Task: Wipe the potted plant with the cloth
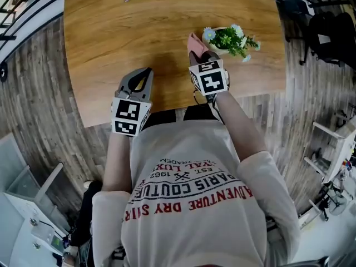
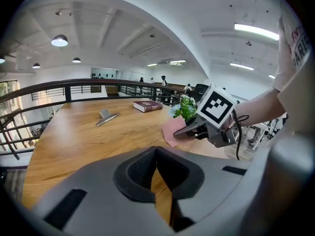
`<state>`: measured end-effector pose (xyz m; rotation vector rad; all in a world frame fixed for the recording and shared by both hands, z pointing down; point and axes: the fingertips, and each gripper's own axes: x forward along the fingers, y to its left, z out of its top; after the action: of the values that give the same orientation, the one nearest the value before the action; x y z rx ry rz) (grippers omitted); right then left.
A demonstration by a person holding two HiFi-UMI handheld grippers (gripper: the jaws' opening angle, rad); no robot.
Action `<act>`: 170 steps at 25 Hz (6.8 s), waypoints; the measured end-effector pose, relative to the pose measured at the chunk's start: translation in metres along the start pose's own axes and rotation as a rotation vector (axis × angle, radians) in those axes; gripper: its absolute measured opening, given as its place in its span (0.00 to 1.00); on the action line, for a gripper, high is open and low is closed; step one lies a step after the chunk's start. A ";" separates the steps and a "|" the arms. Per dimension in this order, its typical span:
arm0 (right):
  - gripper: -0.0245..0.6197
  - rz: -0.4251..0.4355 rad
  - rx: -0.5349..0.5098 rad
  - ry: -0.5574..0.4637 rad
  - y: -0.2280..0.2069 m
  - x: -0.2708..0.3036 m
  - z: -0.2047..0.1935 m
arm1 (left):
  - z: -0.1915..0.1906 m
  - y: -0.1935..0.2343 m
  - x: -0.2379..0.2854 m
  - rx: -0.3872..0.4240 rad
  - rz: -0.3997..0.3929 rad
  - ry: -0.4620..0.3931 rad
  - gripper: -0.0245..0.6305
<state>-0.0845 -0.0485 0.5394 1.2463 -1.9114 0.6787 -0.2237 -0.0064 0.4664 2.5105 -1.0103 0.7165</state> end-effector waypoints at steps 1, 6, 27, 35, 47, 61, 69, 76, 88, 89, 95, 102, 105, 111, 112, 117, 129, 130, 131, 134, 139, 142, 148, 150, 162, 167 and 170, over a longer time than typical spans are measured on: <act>0.09 -0.011 0.028 0.004 -0.004 0.003 -0.004 | -0.002 -0.003 0.001 0.011 -0.013 0.011 0.06; 0.09 -0.088 0.058 0.027 -0.023 0.012 -0.011 | 0.003 -0.014 -0.002 0.038 -0.052 -0.007 0.06; 0.09 -0.172 0.536 0.001 -0.063 -0.005 -0.051 | 0.001 -0.034 0.021 0.071 -0.177 0.021 0.06; 0.10 -0.185 0.492 0.030 -0.079 -0.016 -0.068 | 0.007 -0.044 0.039 0.077 -0.210 0.030 0.06; 0.10 -0.172 0.359 0.023 -0.095 -0.046 -0.092 | 0.030 -0.080 0.069 0.022 -0.269 -0.066 0.06; 0.10 -0.195 0.138 0.008 -0.172 -0.089 -0.112 | 0.048 -0.105 0.135 0.079 -0.234 -0.202 0.67; 0.09 -0.146 0.157 0.010 -0.210 -0.076 -0.110 | 0.059 -0.114 0.184 0.262 -0.277 -0.166 0.78; 0.10 -0.065 0.092 -0.007 -0.216 -0.060 -0.100 | 0.059 -0.116 0.212 0.351 -0.352 -0.123 0.83; 0.10 -0.045 0.074 0.013 -0.222 -0.050 -0.094 | 0.060 -0.138 0.235 0.474 -0.539 -0.066 0.87; 0.10 -0.045 0.077 0.014 -0.222 -0.050 -0.094 | 0.058 -0.140 0.236 0.478 -0.552 -0.049 0.87; 0.10 -0.053 0.096 0.016 -0.222 -0.049 -0.095 | 0.049 -0.142 0.246 0.516 -0.553 0.044 0.86; 0.10 -0.058 0.106 0.015 -0.221 -0.050 -0.098 | 0.049 -0.142 0.247 0.514 -0.533 0.041 0.86; 0.10 -0.060 0.099 0.010 -0.221 -0.050 -0.096 | 0.052 -0.139 0.247 0.491 -0.502 0.017 0.86; 0.10 -0.052 0.111 -0.026 -0.220 -0.054 -0.081 | 0.080 -0.131 0.230 0.353 -0.434 -0.037 0.86; 0.09 -0.057 0.115 -0.037 -0.221 -0.055 -0.076 | 0.086 -0.129 0.226 0.339 -0.426 -0.041 0.86; 0.10 -0.038 0.083 -0.134 -0.205 -0.066 -0.037 | 0.127 -0.134 0.196 0.317 -0.447 -0.119 0.86; 0.10 0.113 -0.261 -0.462 -0.128 -0.112 0.045 | 0.184 -0.134 0.142 0.373 -0.494 -0.182 0.86; 0.10 0.123 -0.294 -0.482 -0.122 -0.115 0.050 | 0.185 -0.134 0.139 0.383 -0.501 -0.173 0.86; 0.09 0.134 -0.318 -0.500 -0.117 -0.118 0.054 | 0.187 -0.134 0.135 0.395 -0.508 -0.166 0.86; 0.10 0.158 -0.345 -0.537 -0.111 -0.122 0.060 | 0.192 -0.136 0.131 0.407 -0.531 -0.157 0.86; 0.10 0.207 -0.367 -0.577 -0.095 -0.129 0.064 | 0.196 -0.144 0.121 0.380 -0.597 -0.162 0.86; 0.10 0.235 -0.336 -0.607 -0.087 -0.133 0.071 | 0.201 -0.145 0.116 0.354 -0.616 -0.181 0.86; 0.10 0.270 -0.311 -0.693 -0.072 -0.143 0.088 | 0.214 -0.147 0.106 0.332 -0.642 -0.212 0.86; 0.10 0.278 -0.338 -0.706 -0.065 -0.146 0.091 | 0.219 -0.149 0.103 0.343 -0.645 -0.217 0.86; 0.10 0.363 -0.344 -0.711 -0.047 -0.144 0.092 | 0.219 -0.141 0.102 0.375 -0.640 -0.174 0.86; 0.10 0.423 -0.330 -0.719 -0.034 -0.149 0.083 | 0.219 -0.133 0.101 0.373 -0.618 -0.178 0.86; 0.10 0.427 -0.300 -0.690 -0.036 -0.145 0.078 | 0.215 -0.126 0.107 0.389 -0.593 -0.166 0.86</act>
<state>-0.0379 -0.0453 0.3773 0.9495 -2.7725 0.1366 0.0023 -0.0803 0.3365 3.0169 -0.1288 0.5600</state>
